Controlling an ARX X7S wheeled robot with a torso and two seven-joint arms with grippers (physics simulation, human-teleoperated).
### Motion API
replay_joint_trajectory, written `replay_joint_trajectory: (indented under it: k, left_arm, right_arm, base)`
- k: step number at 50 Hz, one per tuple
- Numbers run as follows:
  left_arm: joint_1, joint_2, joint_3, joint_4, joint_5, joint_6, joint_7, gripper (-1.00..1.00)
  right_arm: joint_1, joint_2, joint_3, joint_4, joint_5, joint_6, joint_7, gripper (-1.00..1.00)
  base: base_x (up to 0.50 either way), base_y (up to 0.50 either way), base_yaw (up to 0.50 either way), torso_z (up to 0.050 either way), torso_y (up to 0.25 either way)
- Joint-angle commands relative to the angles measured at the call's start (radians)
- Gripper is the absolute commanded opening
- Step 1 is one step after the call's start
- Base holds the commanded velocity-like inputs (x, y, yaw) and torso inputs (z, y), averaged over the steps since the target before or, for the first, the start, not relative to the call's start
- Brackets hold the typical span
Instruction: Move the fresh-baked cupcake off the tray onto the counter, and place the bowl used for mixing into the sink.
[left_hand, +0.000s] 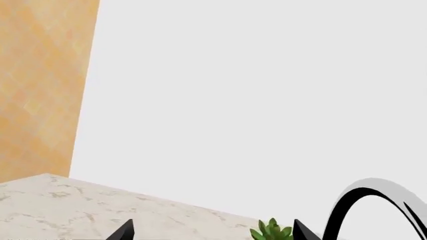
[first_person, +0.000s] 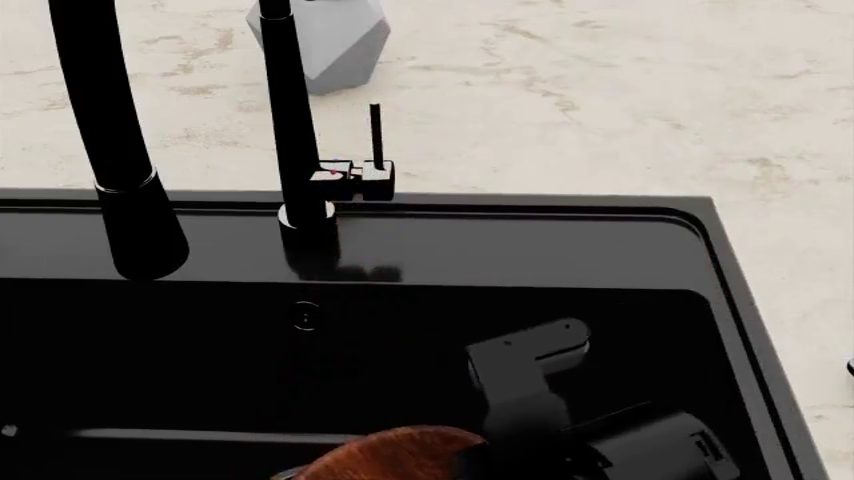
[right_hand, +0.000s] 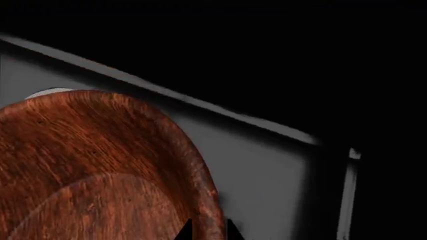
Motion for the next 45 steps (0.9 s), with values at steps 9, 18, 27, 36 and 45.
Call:
replay_joint_trajectory:
  k: [9, 18, 27, 36, 45]
  left_arm:
    - [0.014, -0.009, -0.009, 0.002, -0.003, 0.006, 0.0, 1.0]
    - [0.013, 0.002, -0.013, -0.005, -0.004, -0.003, 0.0, 1.0]
    - [0.024, 0.006, -0.012, -0.01, 0.006, -0.002, 0.005, 1.0]
    - [0.016, 0.008, -0.02, -0.012, 0.007, -0.019, 0.0, 1.0]
    - [-0.024, -0.009, -0.047, 0.0, -0.015, -0.059, -0.025, 1.0]
  right_arm:
    - [0.115, -0.044, -0.088, 0.059, -0.048, 0.067, -0.052, 1.0]
    - [0.189, 0.038, 0.051, -0.207, 0.034, 0.146, 0.098, 1.0]
    - [0.276, 0.095, 0.222, -0.459, 0.138, 0.254, 0.289, 1.0]
    - [0.218, 0.154, 0.594, -0.678, 0.477, 0.373, 0.632, 1.0]
    - [0.056, 0.346, 0.819, -0.927, 1.028, 0.201, 1.071, 1.0]
  base:
    - [0.0, 0.0, 0.0, 0.0, 0.0]
    - [0.0, 0.0, 0.0, 0.0, 0.0]
    - [0.0, 0.0, 0.0, 0.0, 0.0]
    - [0.0, 0.0, 0.0, 0.0, 0.0]
    - [0.0, 0.0, 0.0, 0.0, 0.0]
